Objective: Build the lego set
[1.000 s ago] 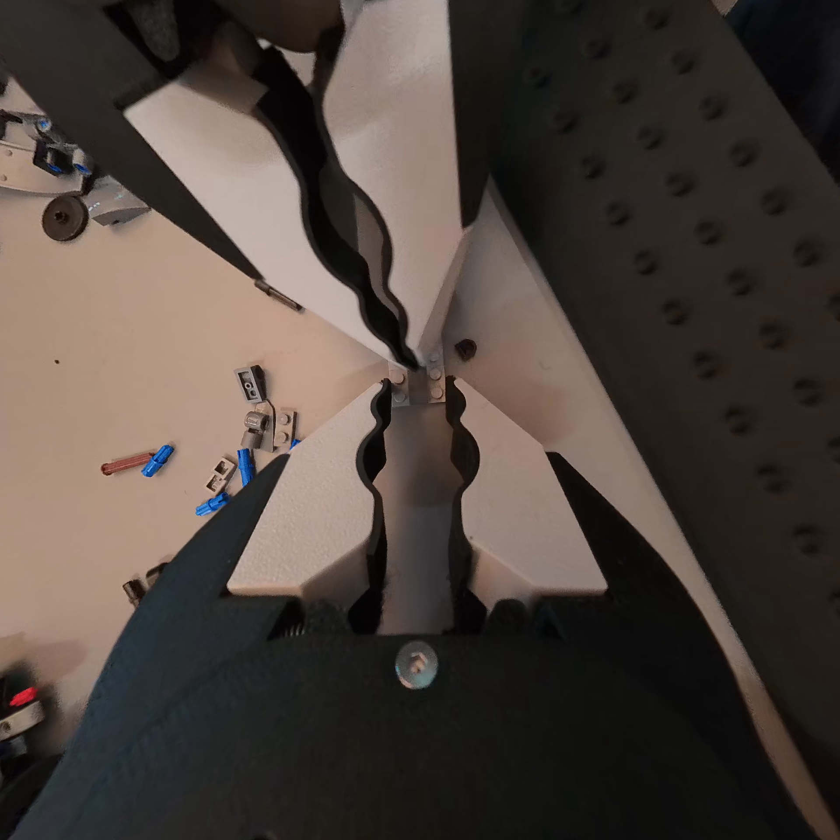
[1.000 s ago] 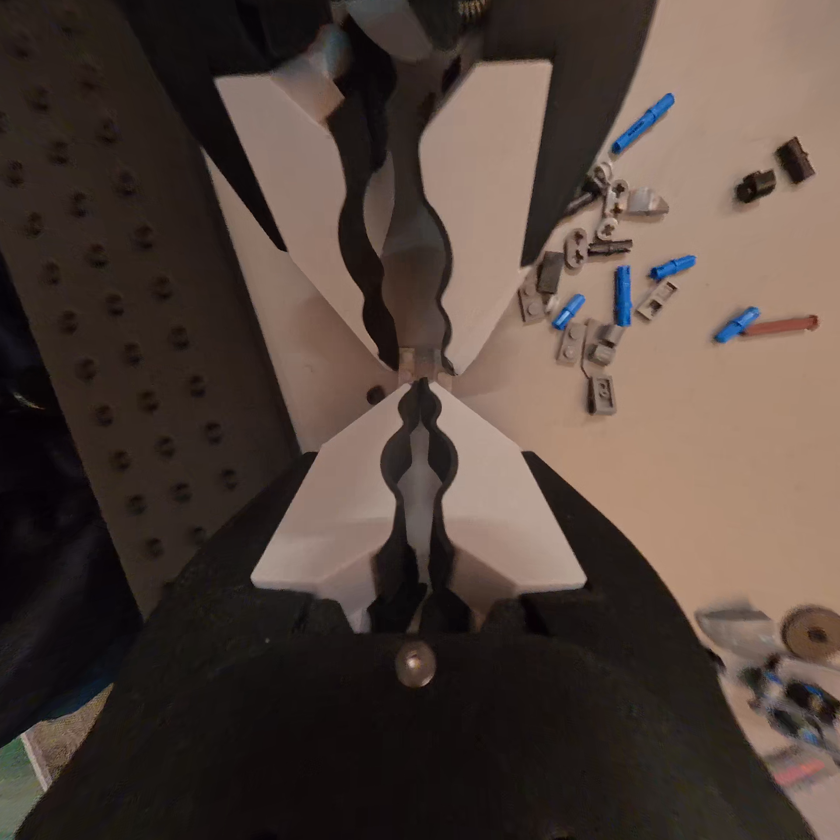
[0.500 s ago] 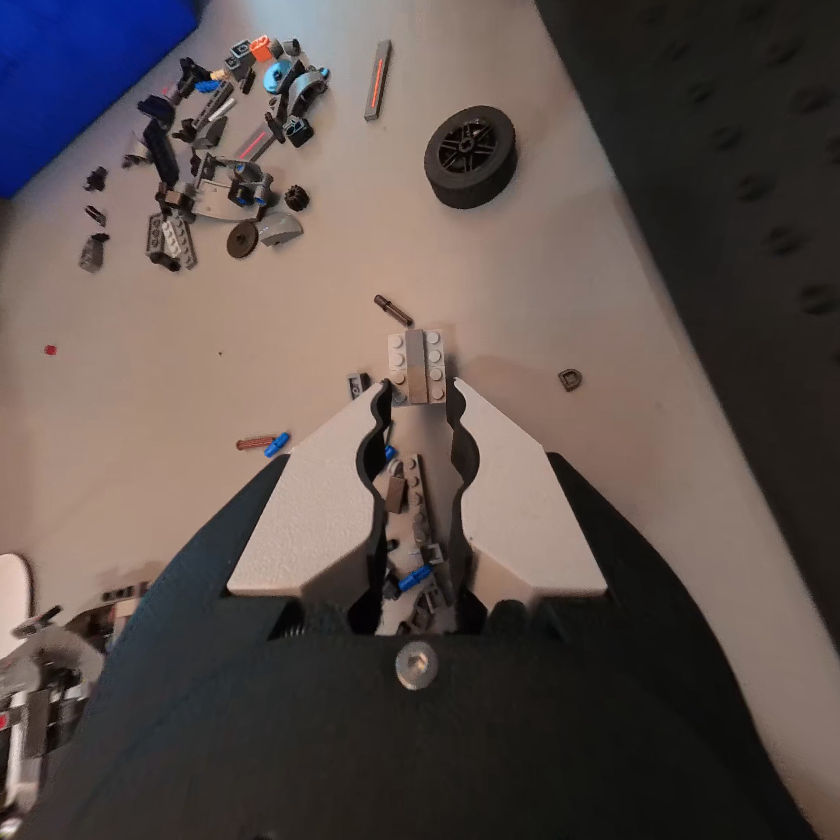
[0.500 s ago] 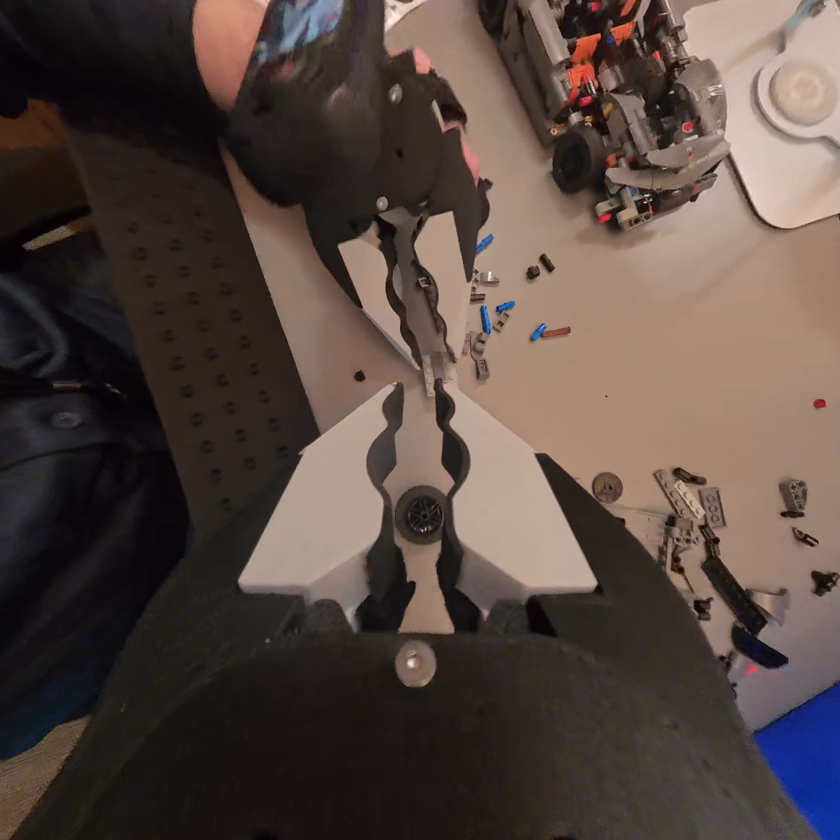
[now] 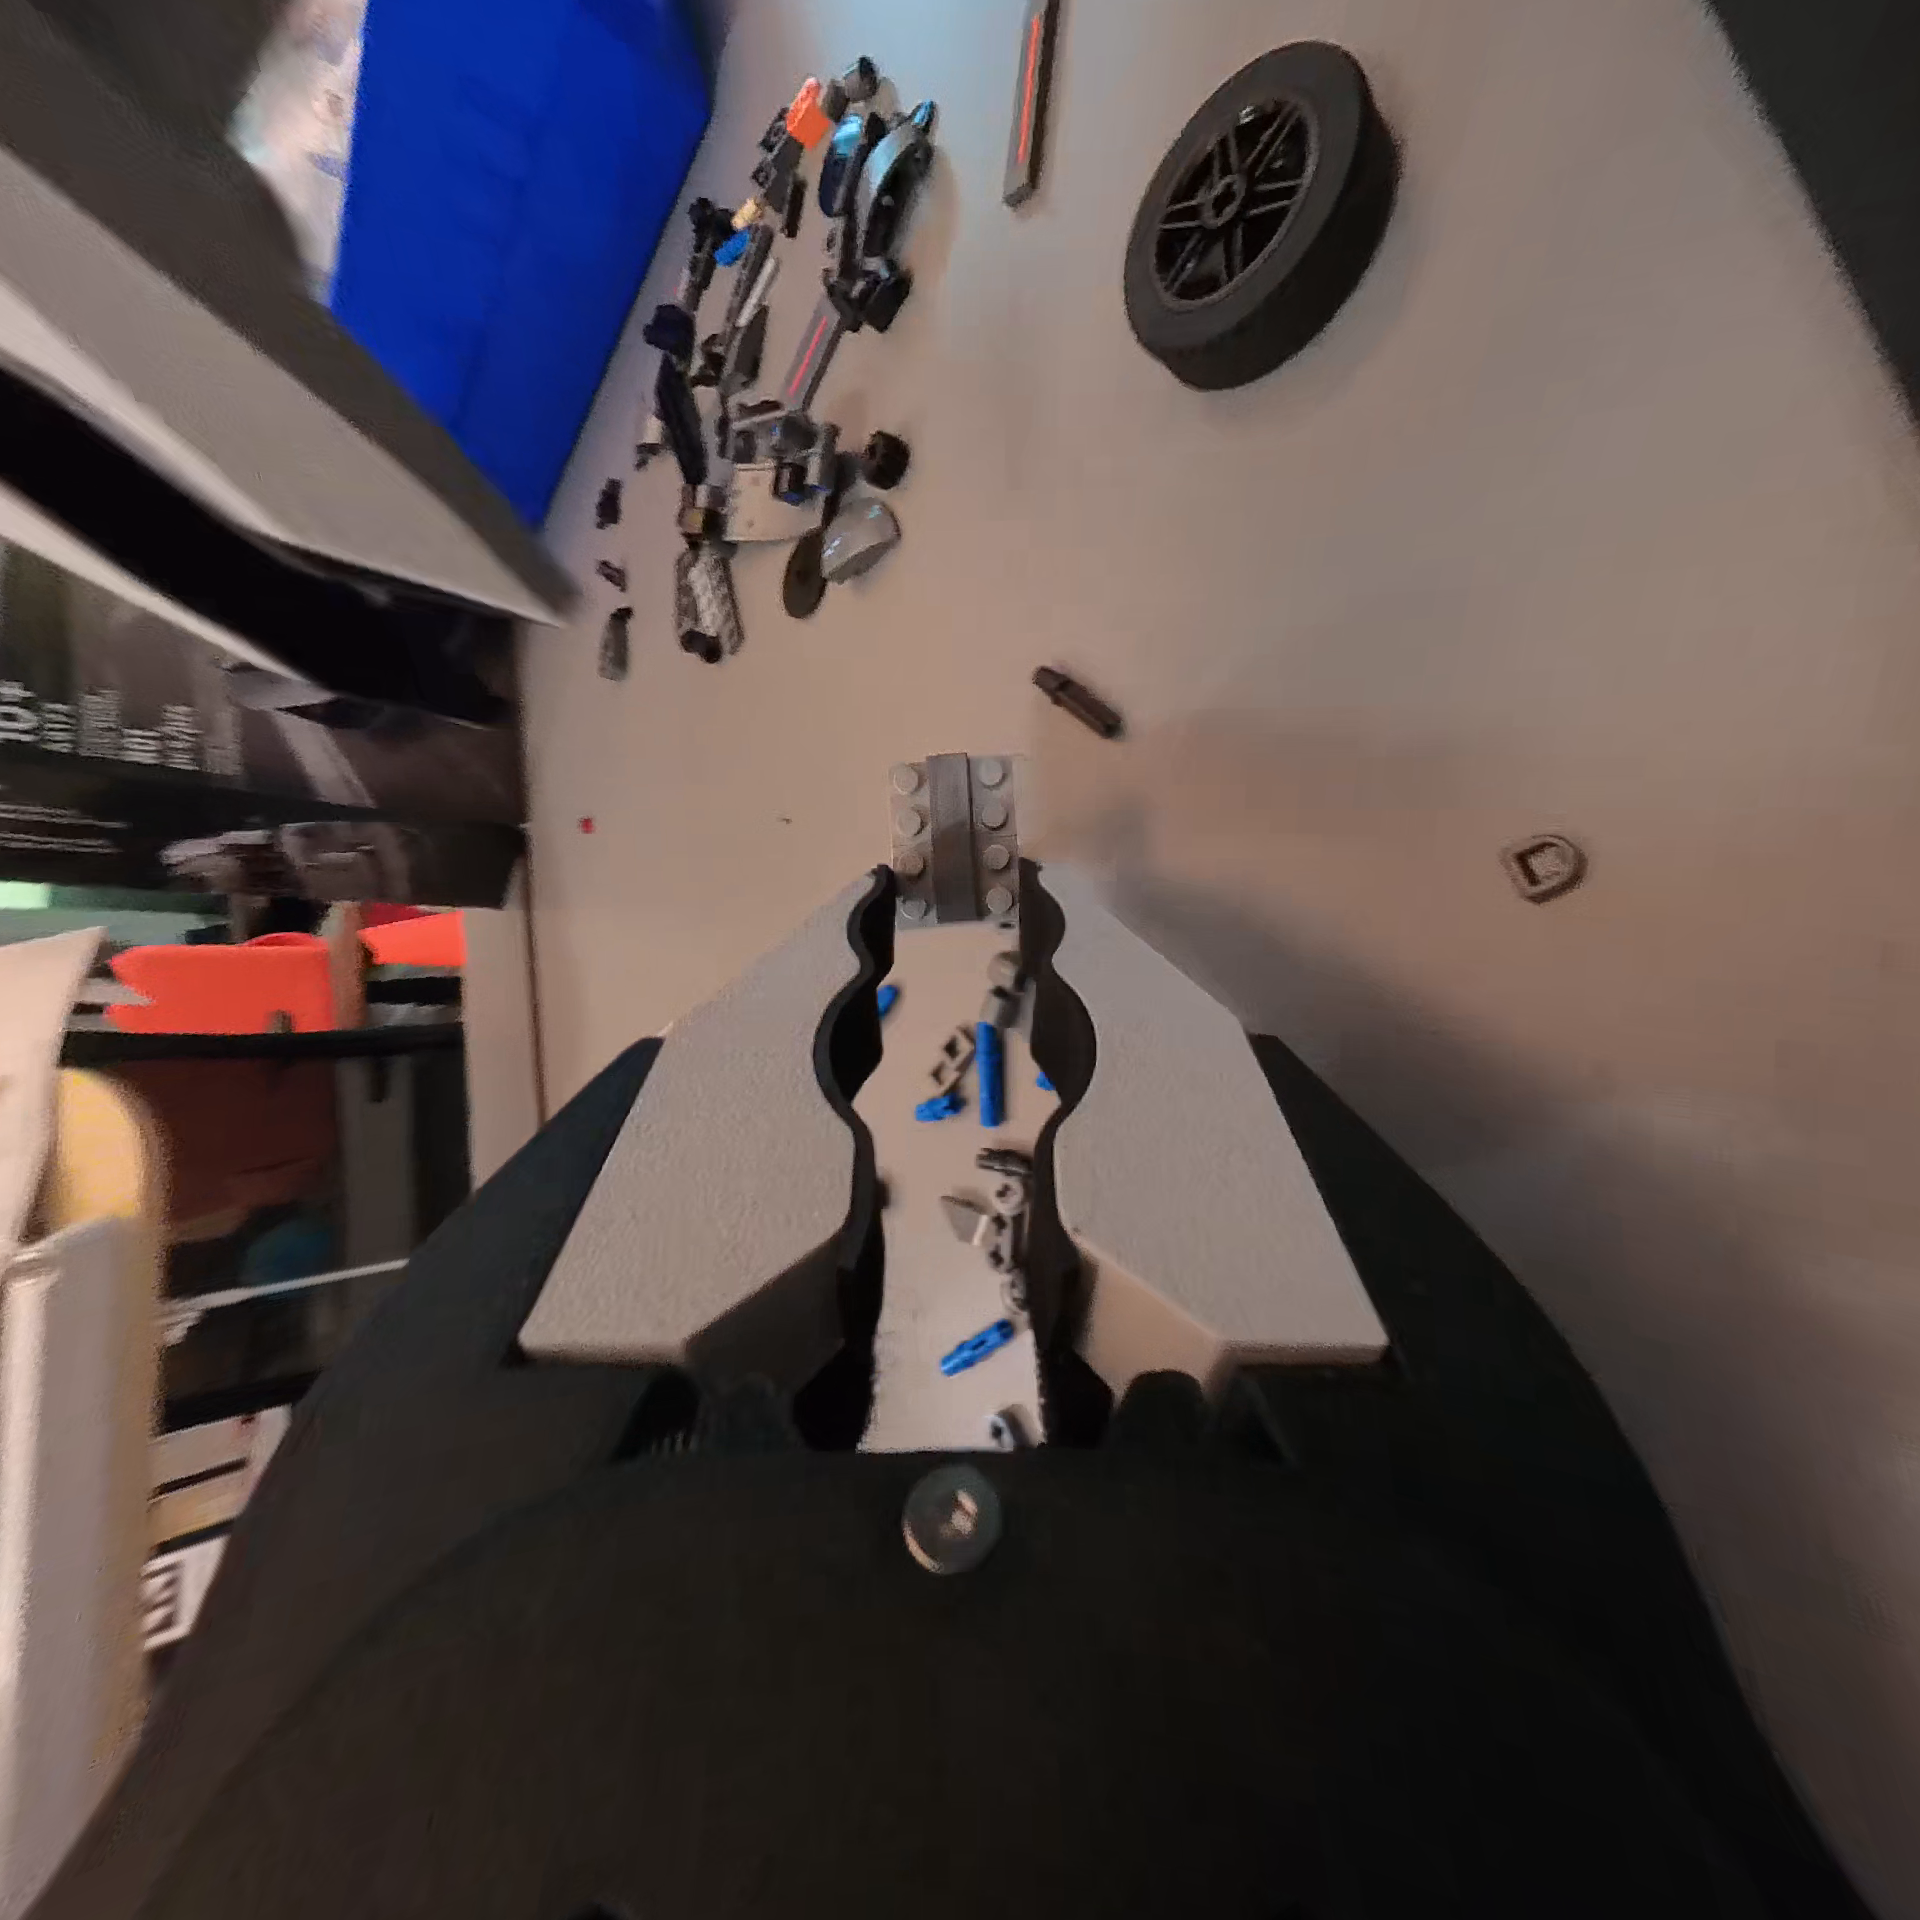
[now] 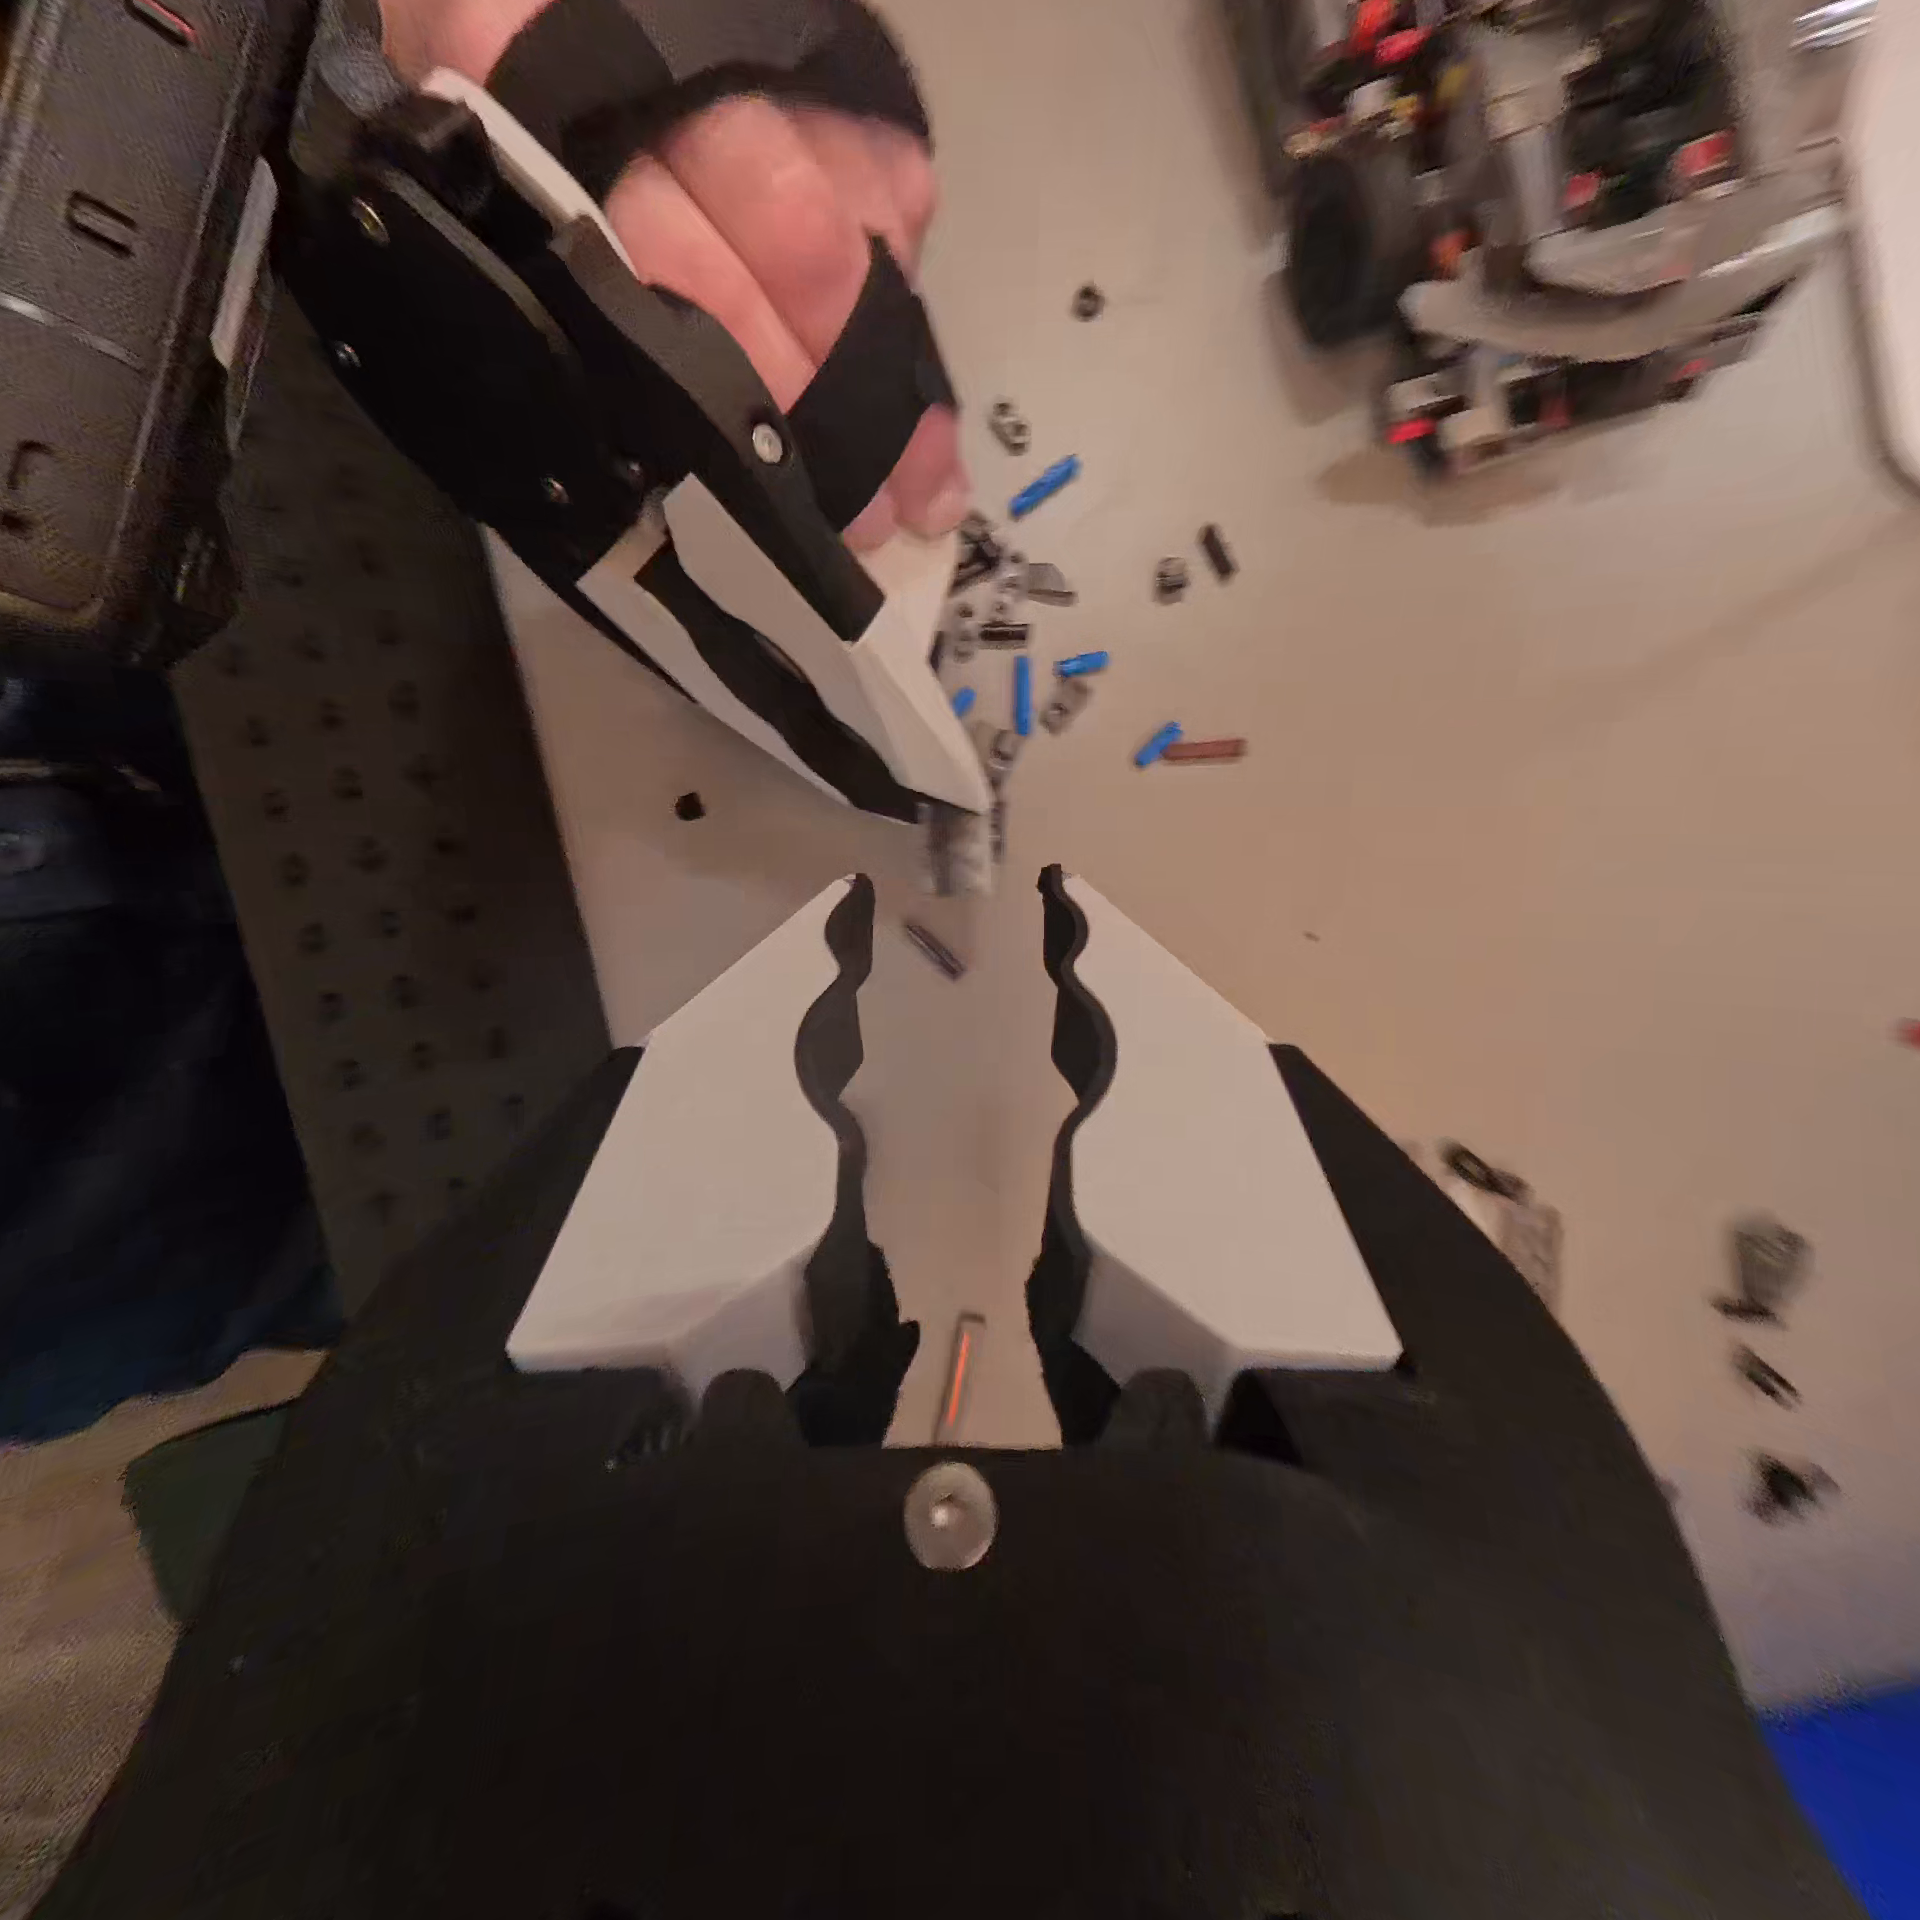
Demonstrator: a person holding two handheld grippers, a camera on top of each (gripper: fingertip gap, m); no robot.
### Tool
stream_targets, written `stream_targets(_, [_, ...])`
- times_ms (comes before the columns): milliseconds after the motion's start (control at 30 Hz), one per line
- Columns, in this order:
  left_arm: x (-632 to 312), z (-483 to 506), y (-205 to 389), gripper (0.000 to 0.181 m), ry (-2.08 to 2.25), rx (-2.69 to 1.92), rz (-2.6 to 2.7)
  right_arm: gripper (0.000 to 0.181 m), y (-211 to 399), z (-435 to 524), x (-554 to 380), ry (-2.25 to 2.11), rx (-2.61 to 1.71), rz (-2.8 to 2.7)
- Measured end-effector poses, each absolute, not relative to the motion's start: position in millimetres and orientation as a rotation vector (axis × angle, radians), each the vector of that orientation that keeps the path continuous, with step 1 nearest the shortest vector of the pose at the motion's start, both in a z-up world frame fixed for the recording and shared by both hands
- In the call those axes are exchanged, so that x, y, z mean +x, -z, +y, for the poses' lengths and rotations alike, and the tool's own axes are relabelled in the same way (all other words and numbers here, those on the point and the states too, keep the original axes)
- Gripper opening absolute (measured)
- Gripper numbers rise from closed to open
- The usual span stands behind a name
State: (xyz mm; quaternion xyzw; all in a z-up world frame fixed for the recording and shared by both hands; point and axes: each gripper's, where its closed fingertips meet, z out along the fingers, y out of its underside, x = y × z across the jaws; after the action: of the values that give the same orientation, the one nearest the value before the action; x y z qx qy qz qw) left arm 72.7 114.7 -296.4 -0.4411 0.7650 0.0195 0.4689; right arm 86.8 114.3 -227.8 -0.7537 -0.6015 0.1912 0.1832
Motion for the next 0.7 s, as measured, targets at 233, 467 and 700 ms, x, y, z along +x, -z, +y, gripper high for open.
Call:
stream_targets(233, [82.1,116.4,279.0,0.021,-0.121,-0.991,1.818,0.030,260.3,111.0,75.9,-0.758,-2.089,-1.743])
stream_targets(467, [92.2,115.8,278.3,0.021,-0.183,-0.927,1.807,0.013,262.7,117.3,84.2,-0.775,-2.046,-1.686])
stream_targets(700, [100.9,112.8,272.2,0.021,-0.246,-0.840,1.786,0.018,263.9,114.3,91.3,-0.878,-2.074,-1.664])
